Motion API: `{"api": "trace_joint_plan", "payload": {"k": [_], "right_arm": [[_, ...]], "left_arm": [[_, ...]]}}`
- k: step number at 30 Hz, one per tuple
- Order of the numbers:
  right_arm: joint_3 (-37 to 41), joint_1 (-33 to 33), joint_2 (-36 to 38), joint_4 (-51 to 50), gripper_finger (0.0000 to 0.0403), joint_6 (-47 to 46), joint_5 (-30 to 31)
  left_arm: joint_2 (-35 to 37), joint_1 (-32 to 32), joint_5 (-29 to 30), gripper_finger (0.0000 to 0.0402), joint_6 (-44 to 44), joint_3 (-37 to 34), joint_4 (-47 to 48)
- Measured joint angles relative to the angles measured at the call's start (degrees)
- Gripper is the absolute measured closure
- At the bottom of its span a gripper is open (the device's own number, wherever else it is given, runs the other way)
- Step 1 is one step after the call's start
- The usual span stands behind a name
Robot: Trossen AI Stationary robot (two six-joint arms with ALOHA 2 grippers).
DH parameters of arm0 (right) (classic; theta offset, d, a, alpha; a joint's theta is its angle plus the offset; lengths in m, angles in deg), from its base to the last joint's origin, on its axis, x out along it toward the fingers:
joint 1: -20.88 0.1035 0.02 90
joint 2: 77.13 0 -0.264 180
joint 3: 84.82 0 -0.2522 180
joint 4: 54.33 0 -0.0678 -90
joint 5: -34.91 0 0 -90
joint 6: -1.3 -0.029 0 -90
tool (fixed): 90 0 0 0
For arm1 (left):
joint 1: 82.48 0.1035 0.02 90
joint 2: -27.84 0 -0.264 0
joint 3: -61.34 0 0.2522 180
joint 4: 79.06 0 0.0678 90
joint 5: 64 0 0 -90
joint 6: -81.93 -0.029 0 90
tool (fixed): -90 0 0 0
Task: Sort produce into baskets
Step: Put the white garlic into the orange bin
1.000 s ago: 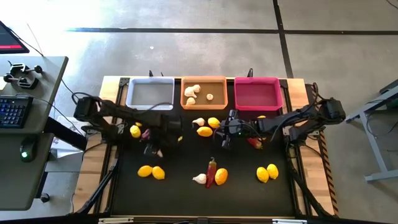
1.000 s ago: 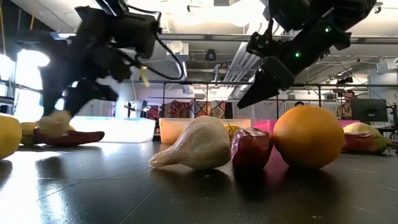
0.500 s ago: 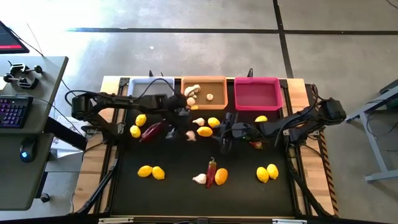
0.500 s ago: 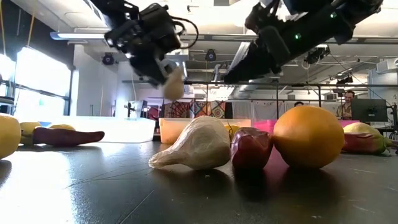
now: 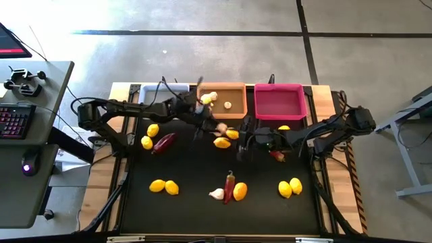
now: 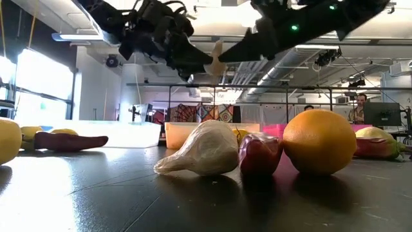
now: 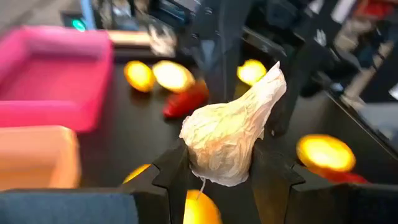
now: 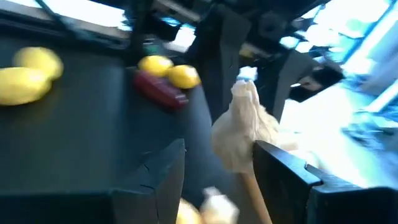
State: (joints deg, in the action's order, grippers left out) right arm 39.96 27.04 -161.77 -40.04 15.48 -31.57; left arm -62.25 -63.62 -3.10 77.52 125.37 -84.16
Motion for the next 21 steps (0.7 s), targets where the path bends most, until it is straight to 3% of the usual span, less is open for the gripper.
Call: {"api": "trace_joint_plan", "payload": {"k": [3, 9, 21], "right_arm": [[-2.8, -1.7, 0.0, -0.8, 0.0224, 2.6, 2.2], [-8.2, -5.6, -0.1, -6.3, 0.0224, 1.1, -3.1], [-8.3, -6.5, -0.1, -5.4, 0.0224, -0.2, -2.6]], "left_arm": [[0.1, 2.8, 0.0, 0.0280, 2.7, -1.7, -6.4], [0.0, 5.8, 0.6, 0.0280, 8.3, -5.6, -15.8], [0.0, 5.9, 1.1, 0.0280, 8.0, -6.3, -15.6]]}}
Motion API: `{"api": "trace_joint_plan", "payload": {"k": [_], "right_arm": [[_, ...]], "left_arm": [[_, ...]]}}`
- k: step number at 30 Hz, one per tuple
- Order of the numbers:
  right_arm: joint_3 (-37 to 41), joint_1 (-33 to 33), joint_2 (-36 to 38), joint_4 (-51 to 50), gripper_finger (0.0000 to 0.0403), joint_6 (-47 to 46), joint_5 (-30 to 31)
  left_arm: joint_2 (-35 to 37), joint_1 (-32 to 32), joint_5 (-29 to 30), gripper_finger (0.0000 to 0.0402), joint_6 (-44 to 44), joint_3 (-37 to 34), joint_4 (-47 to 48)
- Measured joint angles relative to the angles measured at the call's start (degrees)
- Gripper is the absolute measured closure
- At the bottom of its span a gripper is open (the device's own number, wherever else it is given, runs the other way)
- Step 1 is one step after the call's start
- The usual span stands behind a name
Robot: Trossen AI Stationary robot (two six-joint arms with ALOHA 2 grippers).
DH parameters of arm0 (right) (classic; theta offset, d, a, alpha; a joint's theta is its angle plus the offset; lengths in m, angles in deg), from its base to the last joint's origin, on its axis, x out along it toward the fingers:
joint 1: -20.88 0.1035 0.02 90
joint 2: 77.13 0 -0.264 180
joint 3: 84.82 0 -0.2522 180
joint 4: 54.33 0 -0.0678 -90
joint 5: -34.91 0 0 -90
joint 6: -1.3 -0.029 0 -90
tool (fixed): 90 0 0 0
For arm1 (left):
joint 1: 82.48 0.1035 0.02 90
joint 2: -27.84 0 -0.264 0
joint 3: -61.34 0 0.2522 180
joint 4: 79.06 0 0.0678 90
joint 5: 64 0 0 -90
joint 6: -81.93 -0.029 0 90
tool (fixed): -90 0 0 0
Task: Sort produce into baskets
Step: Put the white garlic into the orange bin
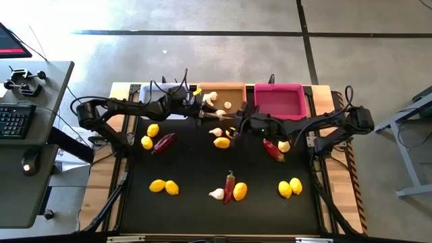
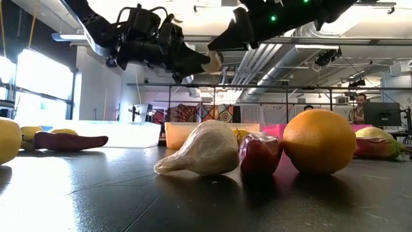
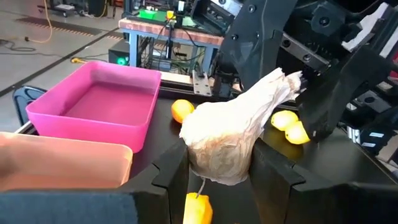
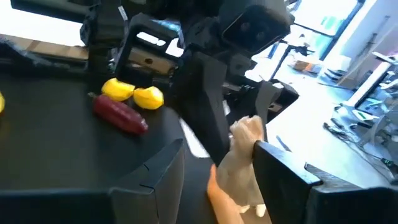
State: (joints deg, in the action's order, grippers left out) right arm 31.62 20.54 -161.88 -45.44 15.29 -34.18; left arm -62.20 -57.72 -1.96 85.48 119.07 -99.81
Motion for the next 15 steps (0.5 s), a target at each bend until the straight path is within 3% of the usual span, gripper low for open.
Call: {"api": "trace_joint_plan", "payload": {"k": [15], "right_arm": [[0.0, 0.0, 0.0, 0.0, 0.0224, 1.4, 1.0]], "left_arm": [[-0.1, -1.5, -0.2, 0.0280, -0.8, -0.1, 1.2]]}}
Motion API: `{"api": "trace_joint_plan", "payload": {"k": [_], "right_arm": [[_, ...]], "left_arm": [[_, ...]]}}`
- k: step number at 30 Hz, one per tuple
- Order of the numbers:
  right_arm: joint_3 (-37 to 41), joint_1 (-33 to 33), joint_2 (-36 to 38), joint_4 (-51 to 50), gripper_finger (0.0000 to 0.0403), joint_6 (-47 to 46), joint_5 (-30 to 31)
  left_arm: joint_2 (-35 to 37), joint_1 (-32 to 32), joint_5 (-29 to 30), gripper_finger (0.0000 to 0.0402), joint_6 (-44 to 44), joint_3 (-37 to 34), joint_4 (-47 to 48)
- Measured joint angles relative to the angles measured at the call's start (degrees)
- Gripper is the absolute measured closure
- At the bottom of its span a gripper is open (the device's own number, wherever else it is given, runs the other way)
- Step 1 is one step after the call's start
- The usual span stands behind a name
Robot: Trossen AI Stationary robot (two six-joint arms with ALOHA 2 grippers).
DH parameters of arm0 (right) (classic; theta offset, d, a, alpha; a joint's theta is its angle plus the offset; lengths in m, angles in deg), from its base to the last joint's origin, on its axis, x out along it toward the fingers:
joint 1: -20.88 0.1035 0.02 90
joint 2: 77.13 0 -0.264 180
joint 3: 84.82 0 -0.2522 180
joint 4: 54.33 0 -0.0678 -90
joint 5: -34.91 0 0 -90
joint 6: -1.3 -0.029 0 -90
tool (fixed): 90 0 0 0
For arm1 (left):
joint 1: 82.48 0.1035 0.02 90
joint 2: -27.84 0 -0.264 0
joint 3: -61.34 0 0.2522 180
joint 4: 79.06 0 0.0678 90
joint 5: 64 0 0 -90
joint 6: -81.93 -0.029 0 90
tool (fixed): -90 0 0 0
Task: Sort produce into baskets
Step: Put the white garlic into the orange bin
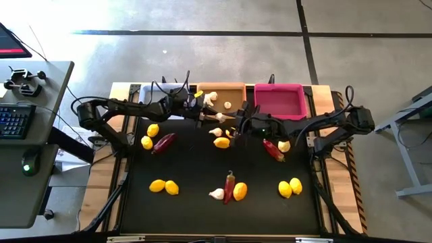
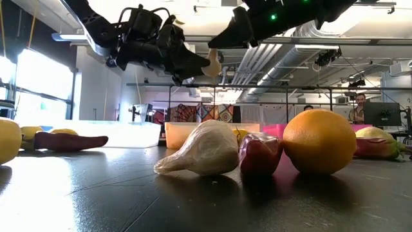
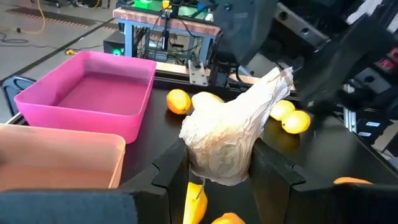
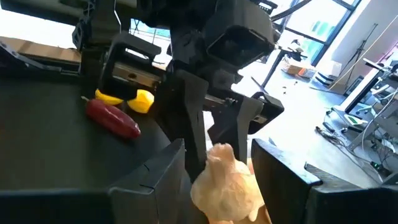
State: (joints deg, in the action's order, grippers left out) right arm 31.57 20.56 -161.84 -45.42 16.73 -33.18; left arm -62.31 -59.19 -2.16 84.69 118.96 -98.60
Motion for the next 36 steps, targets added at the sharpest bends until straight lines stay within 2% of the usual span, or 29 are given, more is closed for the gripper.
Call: {"api": "trace_joint_plan", "payload": {"k": [6, 9, 18, 20, 23, 28, 32, 36], "right_arm": [[0.0, 0.0, 0.0, -0.6, 0.0228, 0.0, -0.6], [0.0, 0.0, 0.0, -0.8, 0.0248, 0.0, -0.8], [0.1, 0.0, 0.0, -0.9, 0.0376, 1.0, -2.1], [0.1, 0.0, 0.0, -0.9, 0.0392, 1.6, -2.1], [0.1, 0.0, 0.0, -0.9, 0.0386, 1.3, -2.2], [0.2, -0.1, 0.0, -1.0, 0.0384, 1.3, -1.9], [0.2, -0.1, 0.0, -0.8, 0.0391, 2.4, 1.9], [0.2, 0.0, 0.0, -0.4, 0.0392, 2.5, 3.9]], "left_arm": [[0.0, -1.6, -0.1, 0.0280, -0.9, 0.0, -1.1], [0.0, -2.1, -0.2, 0.0280, -1.0, 0.1, -1.7], [0.0, -2.4, -0.2, 0.0280, -1.4, 0.1, -1.8], [0.0, -2.4, 0.0, 0.0278, -1.4, 0.1, -1.7], [0.1, -2.4, 0.8, 0.0267, -1.5, 0.1, -1.4], [0.1, -3.0, 6.3, 0.0224, -4.4, 0.1, -0.7], [0.1, -2.9, 10.4, 0.0188, -6.6, 0.2, 0.3], [0.1, -2.2, 11.4, 0.0166, -8.8, 0.2, 1.4]]}}
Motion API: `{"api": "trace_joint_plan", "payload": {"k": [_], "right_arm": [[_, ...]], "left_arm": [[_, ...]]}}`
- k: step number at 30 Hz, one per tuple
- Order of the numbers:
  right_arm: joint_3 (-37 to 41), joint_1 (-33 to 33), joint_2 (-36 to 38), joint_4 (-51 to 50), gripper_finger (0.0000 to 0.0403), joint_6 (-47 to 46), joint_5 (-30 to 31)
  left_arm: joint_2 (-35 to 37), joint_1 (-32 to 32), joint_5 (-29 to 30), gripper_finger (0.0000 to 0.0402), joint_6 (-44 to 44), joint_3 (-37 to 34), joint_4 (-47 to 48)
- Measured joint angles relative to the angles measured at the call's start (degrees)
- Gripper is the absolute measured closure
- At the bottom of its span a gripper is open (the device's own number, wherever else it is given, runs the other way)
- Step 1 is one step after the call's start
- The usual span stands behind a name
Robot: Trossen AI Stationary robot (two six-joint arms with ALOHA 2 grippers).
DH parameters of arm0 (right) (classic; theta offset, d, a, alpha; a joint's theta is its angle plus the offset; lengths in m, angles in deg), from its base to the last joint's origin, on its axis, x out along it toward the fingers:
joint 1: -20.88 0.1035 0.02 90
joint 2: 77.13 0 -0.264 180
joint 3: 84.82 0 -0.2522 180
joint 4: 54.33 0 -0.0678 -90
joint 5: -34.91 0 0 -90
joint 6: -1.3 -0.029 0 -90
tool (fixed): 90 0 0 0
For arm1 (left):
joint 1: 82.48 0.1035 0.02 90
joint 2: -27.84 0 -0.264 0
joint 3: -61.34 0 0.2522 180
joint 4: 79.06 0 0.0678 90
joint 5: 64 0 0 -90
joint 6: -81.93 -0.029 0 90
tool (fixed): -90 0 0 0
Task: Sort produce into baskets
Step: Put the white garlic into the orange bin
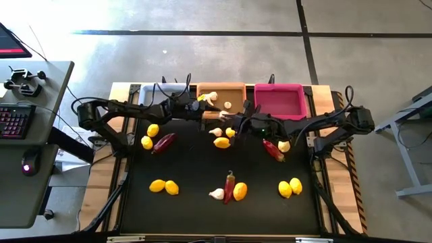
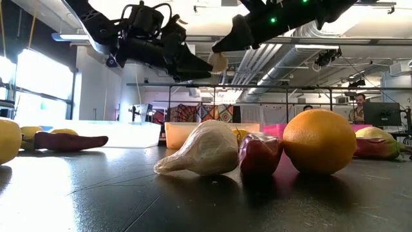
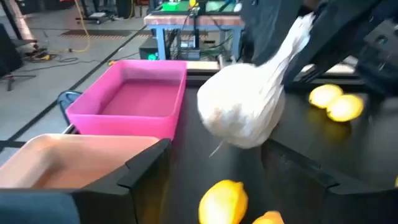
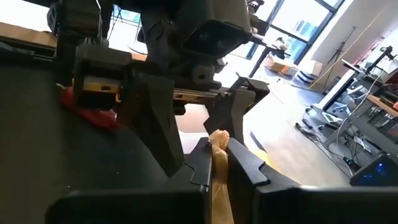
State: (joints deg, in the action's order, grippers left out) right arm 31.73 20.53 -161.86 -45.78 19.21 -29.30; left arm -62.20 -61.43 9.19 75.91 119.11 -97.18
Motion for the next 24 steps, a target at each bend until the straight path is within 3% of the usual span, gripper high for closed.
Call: {"api": "trace_joint_plan", "payload": {"k": [12, 19, 24], "right_arm": [[0.0, -6.3, 0.0, -4.3, 0.0393, -5.7, -0.5], [-0.1, -17.9, -0.6, -4.8, 0.0393, -10.4, -11.7], [-0.1, -25.3, -4.7, -4.3, 0.0394, -13.0, -16.4]], "left_arm": [[0.0, 2.1, 2.7, 0.0158, -2.8, 0.0, 3.7], [0.0, 2.3, 2.5, 0.0158, -3.7, 0.0, 4.0], [0.0, 2.2, 2.5, 0.0158, -3.7, 0.0, 4.7]]}}
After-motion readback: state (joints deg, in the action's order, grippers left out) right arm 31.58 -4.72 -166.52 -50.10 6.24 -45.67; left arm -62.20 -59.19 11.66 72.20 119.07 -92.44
